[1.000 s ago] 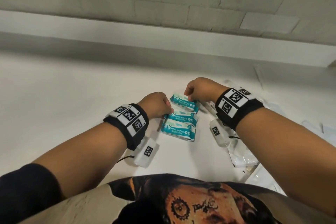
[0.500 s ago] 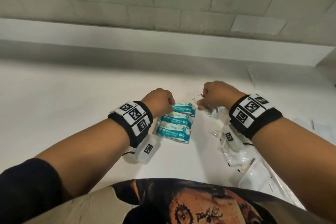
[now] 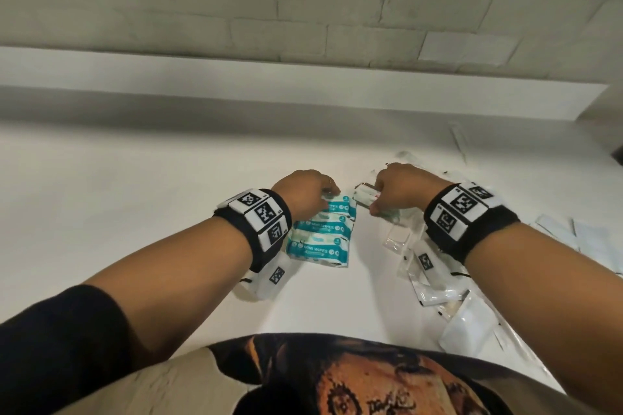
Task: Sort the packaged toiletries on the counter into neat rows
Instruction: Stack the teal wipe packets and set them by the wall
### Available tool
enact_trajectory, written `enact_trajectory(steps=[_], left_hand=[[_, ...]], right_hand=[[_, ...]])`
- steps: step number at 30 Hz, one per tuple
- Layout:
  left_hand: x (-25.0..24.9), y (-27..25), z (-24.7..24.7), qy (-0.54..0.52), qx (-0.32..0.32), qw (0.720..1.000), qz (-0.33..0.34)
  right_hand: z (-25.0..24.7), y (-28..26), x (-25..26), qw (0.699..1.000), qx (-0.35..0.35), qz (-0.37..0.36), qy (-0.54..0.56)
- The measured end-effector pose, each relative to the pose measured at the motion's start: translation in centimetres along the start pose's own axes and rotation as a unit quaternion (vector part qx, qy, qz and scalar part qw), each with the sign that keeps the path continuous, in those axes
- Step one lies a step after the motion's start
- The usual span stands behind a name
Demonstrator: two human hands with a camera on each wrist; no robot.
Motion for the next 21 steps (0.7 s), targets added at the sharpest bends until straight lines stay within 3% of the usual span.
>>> enact_trajectory(steps=[3,6,10,13,17,21], left_hand=[[0.4,0.0,-0.4,0.006,-0.003,1.0,0.002],[1.2,0.1,-1.1,-0.005,-0.027,1.0,-0.015],[2.1,0.2,-1.4,-0.04,-0.047,0.997,-0.045],[2.5,0.2,-1.0,-0.075,-0.032,0.995,-0.058],[2.8,0.3,-0.9,-0.087,-0.035,0.993,-0.066],[3.1,0.0,-1.6,-0.073,-0.079,0.992,-0.071]], right_hand=[[0.3,-0.4,0.0,0.991,0.042,-0.04,0.118],[-0.5,-0.5,-0.7,0.987,0.016,-0.037,0.157],[-2.5,-0.4,-1.2,0.992,-0.061,-0.019,0.111],[-1.3,-0.3,-0.8,0.992,-0.047,-0.006,0.119],[-0.4,0.6,0.4,0.998,-0.036,-0.001,0.044],[-3.6,1.5,2.6,0.986,-0.116,-0.044,0.11]])
Point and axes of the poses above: each hand's wrist, its own y-axis towards the middle knuckle, its own z-axis out of the palm, x = y × z, the point moved 10 cm from there along y, towards the middle knuckle, and after that the axes turned 8 degrees about -z, right-handed, at the moved point
